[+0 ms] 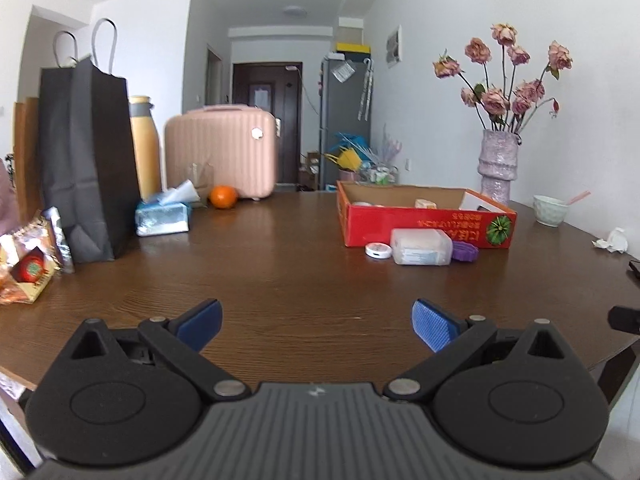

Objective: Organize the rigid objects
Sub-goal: 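Grasp the purple gear cap with the right tool while the left tool grasps the white round tin, then lift the purple cap and white tin and carry them over the red box, then lower the purple cap and white tin into the box and open both tools, then withdraw both tools from the box toward the translucent white container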

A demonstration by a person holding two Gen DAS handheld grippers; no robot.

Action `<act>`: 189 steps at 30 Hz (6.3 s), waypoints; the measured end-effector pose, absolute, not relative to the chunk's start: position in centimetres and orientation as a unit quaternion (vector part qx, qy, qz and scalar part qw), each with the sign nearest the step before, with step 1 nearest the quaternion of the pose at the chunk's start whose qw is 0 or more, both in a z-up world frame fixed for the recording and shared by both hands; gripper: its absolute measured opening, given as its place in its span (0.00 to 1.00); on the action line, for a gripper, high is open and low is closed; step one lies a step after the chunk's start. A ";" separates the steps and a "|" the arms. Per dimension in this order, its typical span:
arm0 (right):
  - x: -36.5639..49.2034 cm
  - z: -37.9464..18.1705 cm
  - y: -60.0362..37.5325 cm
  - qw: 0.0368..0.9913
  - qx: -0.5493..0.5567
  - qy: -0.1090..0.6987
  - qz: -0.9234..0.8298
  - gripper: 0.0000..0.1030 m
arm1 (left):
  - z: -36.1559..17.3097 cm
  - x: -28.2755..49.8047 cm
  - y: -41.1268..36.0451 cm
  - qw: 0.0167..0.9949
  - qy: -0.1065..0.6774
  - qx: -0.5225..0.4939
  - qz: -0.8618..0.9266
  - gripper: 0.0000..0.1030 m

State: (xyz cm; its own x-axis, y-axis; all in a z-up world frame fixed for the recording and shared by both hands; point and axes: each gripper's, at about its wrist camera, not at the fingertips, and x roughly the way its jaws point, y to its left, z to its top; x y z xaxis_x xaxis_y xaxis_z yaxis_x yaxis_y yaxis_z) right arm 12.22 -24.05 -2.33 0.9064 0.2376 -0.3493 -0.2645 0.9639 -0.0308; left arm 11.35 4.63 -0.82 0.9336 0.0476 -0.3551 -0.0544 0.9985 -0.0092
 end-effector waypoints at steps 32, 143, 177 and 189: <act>43.6 -6.0 -18.3 0.934 -0.048 0.326 0.137 0.50 | -4.9 41.4 2.3 0.944 0.310 0.066 -0.087 0.98; 64.2 -1.9 -20.9 0.904 -0.100 0.382 0.166 0.51 | -1.2 65.7 -5.8 0.909 0.388 0.015 -0.150 0.46; 45.4 12.2 -23.2 0.938 -0.104 0.295 0.147 0.81 | 14.5 41.0 0.6 0.966 0.248 0.027 -0.075 0.94; 32.0 11.7 -25.0 0.976 -0.050 0.144 0.154 0.86 | 12.3 27.4 -0.1 0.986 0.156 0.051 -0.010 1.00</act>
